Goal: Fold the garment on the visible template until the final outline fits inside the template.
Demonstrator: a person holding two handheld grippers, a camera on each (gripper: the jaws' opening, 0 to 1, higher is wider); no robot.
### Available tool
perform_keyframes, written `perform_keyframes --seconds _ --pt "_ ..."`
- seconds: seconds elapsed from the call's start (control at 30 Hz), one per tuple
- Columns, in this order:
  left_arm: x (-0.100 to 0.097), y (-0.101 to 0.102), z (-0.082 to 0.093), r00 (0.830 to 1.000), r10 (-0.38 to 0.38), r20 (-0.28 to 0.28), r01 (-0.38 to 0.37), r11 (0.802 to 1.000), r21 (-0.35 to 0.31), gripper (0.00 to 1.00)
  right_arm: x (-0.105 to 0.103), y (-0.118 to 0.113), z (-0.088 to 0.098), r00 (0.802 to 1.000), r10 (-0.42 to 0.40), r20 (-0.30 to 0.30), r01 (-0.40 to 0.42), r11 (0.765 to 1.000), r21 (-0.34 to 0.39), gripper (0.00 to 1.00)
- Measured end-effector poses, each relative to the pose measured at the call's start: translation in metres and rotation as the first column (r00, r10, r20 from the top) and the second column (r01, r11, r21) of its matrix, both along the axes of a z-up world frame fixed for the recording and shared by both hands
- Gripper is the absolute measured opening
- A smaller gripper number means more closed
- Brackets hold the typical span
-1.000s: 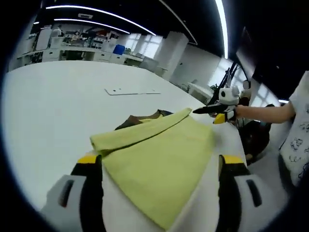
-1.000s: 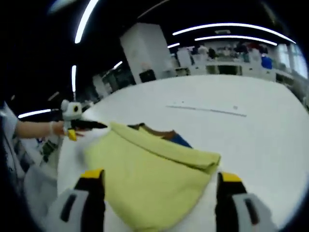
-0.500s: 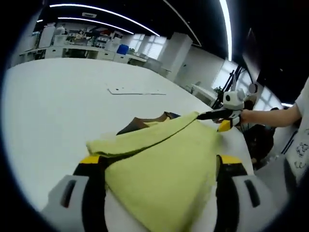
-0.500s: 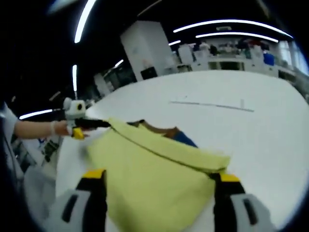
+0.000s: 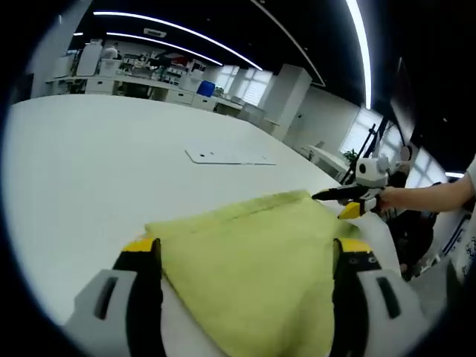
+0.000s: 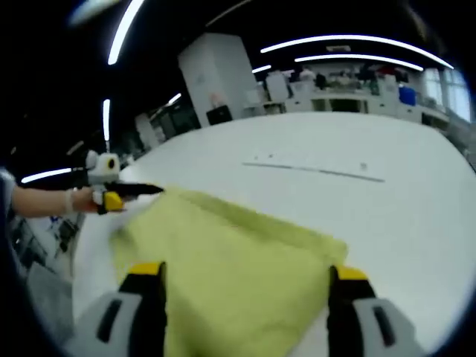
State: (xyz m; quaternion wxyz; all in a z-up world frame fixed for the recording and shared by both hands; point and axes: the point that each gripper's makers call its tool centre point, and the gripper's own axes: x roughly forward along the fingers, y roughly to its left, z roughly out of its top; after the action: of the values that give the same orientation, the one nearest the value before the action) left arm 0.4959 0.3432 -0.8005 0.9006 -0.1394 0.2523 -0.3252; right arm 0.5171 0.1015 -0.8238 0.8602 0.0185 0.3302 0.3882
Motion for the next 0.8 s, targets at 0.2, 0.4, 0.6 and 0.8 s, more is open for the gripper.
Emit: perform_keyframes --seconds 0.2,0.4,0.6,0.8 --pt "-0.006 0.004 0.004 1.0 -0.006 0.001 0.006 1.0 0.008 0.92 -0.005 -0.001 0.001 1.0 0.018 0.003 -0.018 1.0 -0.012 0.9" --pt "-0.015 0.007 0.009 1.0 -0.009 0.004 0.009 1.0 0.009 0.9 -0.015 -0.006 0.01 1.0 0.011 0.016 -0.011 1.0 -0.003 0.9" --pt "-0.039 0.007 0.015 1.0 -0.016 0.007 0.016 1.0 0.002 0.86 -0.039 -0.02 0.017 1.0 -0.001 0.022 0.001 1.0 0.007 0.88" --pt "-0.064 0.018 0.012 1.0 0.004 -0.003 -0.004 1.0 -0.002 0.84 -0.064 -0.032 0.015 1.0 -0.018 0.011 0.018 1.0 0.008 0.85"
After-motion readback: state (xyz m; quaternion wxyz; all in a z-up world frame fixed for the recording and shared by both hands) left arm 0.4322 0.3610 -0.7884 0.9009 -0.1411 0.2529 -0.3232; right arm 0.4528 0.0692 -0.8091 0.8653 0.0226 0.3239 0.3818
